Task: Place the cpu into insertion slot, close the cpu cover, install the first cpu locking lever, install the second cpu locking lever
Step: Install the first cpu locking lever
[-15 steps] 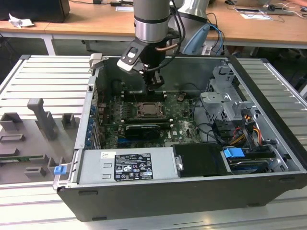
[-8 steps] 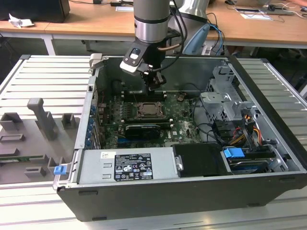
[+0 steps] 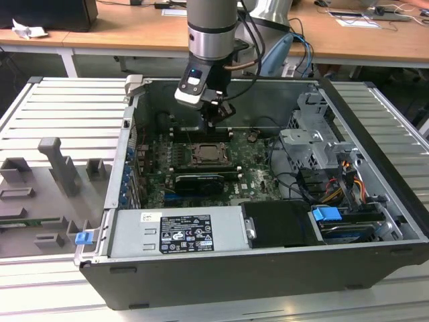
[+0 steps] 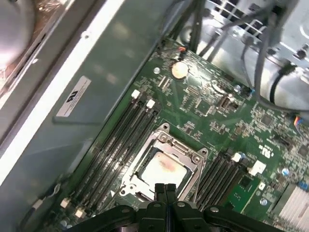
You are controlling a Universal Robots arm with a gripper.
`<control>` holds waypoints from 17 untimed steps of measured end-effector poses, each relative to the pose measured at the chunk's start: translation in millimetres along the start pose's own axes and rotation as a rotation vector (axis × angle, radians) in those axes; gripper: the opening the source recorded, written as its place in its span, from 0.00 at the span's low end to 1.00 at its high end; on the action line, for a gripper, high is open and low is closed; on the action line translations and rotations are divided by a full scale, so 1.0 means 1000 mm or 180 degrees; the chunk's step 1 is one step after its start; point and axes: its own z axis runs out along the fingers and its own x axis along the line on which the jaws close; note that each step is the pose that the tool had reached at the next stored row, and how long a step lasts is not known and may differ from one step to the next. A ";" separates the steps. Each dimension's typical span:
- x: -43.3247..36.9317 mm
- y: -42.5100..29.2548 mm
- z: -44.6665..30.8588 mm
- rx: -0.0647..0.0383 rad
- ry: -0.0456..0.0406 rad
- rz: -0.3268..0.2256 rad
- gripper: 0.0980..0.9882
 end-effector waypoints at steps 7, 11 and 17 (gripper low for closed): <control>0.0000 0.0001 0.0000 0.0001 0.0023 -0.0449 0.01; 0.0000 0.0000 0.0001 0.0001 0.0040 -0.0766 0.01; 0.0000 0.0000 0.0004 0.0009 0.0062 -0.1244 0.01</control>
